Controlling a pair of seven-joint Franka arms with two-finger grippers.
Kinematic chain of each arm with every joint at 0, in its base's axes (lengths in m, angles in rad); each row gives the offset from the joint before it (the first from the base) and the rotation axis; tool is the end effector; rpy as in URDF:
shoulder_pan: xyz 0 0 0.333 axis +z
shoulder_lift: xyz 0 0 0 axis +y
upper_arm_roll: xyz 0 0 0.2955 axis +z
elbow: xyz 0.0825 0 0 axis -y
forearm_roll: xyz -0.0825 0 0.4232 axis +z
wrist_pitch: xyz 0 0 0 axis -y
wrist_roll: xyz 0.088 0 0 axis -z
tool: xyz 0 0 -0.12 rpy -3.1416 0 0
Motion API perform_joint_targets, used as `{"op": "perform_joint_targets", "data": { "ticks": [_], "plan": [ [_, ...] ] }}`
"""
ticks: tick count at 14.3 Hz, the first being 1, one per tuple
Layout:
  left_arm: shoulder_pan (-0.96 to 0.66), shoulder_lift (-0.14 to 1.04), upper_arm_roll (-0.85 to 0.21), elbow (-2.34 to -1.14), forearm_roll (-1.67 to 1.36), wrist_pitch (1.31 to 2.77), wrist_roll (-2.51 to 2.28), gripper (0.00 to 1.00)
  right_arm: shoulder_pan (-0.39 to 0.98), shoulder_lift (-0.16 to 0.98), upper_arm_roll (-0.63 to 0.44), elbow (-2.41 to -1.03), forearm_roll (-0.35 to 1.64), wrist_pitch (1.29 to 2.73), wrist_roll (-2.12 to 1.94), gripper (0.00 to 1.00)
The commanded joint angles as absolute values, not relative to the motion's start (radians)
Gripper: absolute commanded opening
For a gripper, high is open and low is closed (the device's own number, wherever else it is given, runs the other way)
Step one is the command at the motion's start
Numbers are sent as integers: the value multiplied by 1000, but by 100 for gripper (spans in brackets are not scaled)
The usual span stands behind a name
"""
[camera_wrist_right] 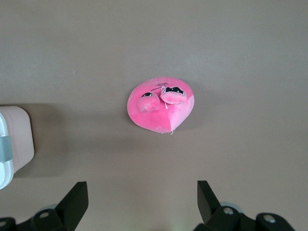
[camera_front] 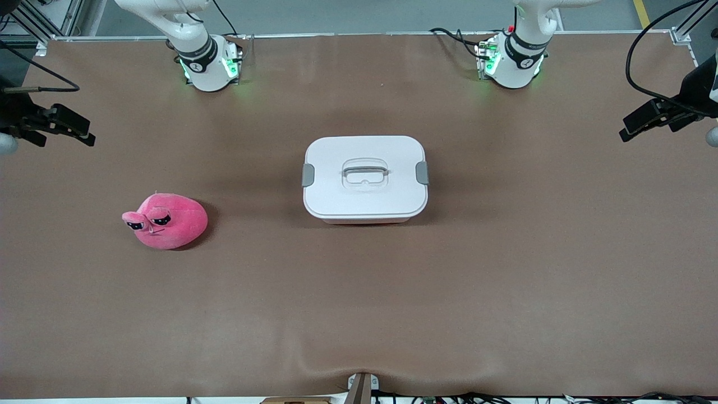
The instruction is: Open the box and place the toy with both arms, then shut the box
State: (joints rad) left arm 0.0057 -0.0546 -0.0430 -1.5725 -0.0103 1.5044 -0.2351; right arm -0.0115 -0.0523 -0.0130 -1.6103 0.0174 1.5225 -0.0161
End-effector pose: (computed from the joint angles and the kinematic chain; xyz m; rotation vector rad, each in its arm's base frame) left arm 0.5704 -0.0232 0.6161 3.1202 0.3088 -0.0227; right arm 0.5726 -0.0120 0.5973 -3.1223 0.0122 0.0549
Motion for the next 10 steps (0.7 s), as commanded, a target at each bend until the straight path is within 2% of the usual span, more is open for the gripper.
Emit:
{"op": "perform_joint_targets", "data": {
  "ticks": [1, 10],
  "plan": [
    [12, -40, -38, -1539, 2, 1480, -219, 100, -3, -49, -14, -1598, 3, 1514, -12, 100],
    [0, -6, -43, -1517, 32, 1462, -222, 100, -3, -49, -14, -1598, 3, 1514, -12, 100]
  ]
}}
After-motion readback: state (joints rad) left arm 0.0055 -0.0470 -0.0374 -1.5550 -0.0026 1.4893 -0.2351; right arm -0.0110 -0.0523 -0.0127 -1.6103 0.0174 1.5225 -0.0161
